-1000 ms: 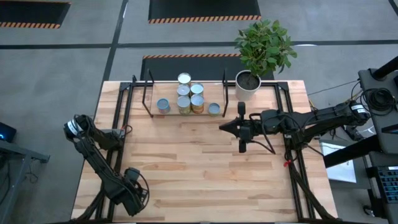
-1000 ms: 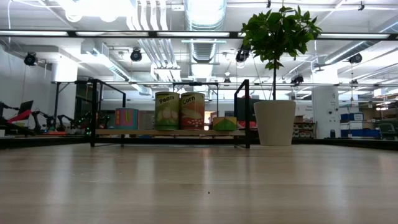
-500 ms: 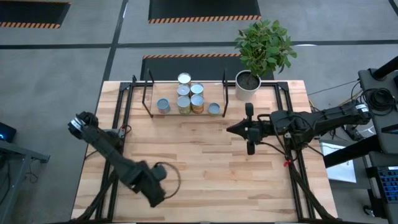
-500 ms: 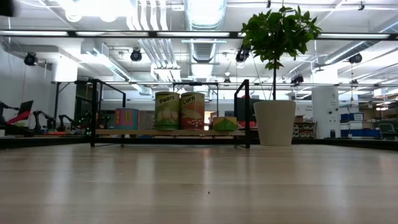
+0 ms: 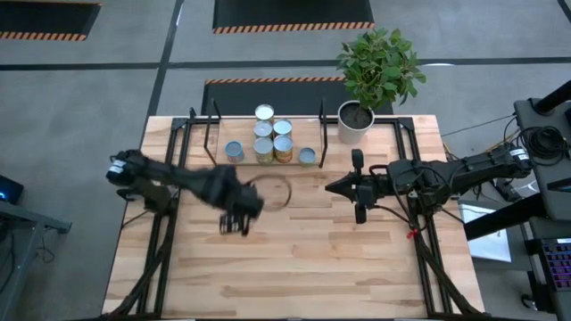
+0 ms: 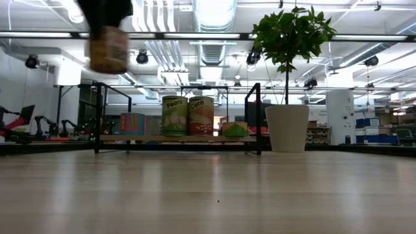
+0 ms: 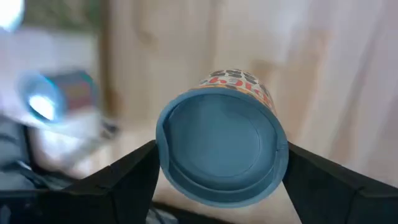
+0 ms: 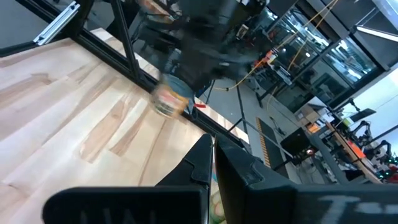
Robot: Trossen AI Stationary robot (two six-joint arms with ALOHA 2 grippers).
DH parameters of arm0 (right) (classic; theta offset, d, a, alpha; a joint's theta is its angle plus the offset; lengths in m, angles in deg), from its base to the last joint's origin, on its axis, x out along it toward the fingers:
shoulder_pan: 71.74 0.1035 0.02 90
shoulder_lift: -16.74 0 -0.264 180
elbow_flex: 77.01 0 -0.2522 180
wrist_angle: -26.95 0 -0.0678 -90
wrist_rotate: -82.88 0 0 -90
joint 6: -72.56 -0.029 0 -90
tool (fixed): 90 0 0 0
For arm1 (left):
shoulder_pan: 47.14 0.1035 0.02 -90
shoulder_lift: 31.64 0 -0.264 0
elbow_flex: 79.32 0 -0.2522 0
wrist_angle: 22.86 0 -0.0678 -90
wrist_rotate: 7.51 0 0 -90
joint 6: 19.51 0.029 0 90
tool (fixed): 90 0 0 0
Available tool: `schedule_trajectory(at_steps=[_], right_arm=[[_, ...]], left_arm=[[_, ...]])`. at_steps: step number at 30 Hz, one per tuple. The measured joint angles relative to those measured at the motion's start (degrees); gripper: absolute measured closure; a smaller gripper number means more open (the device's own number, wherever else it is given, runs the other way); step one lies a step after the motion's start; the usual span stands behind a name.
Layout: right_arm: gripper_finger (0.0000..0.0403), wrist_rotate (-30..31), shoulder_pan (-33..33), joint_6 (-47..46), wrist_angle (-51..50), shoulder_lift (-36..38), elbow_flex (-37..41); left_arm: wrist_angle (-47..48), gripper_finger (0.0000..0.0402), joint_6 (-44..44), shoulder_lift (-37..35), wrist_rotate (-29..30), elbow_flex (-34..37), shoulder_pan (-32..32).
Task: Pick and place cans onto a shelf
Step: Put the canned spices on the shelf
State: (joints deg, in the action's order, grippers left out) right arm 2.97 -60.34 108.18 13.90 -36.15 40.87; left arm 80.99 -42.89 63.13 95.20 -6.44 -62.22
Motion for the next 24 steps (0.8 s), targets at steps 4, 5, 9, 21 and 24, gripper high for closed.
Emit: schedule_trajectory(at_steps=[4, 5, 9, 21, 24], right_arm=[[0.0394, 0.00, 0.00, -0.03, -0.10, 0.00, 0.00], [0.0394, 0.00, 0.00, -0.18, -0.33, 0.00, 0.00], [0.0394, 0.00, 0.00, -0.53, -0.73, 0.00, 0.00], [0.0394, 0.00, 0.00, -0.71, -0.94, -0.02, 0.00], [0.0394, 0.00, 0.00, -0.71, -0.92, -0.02, 0.02]], left_arm=[[-0.15, 0.0113, 12.71, -0.02, 3.31, -3.71, 9.01], [-0.15, 0.0113, 15.92, -0.06, 4.21, -4.33, 11.35], [-0.06, 0.0113, 28.48, -0.10, 7.87, -5.86, 20.37], [-12.17, 0.0113, 53.22, 0.08, 7.80, -6.29, 48.74], [-17.65, 0.0113, 51.93, 0.08, 2.41, -6.29, 54.58]])
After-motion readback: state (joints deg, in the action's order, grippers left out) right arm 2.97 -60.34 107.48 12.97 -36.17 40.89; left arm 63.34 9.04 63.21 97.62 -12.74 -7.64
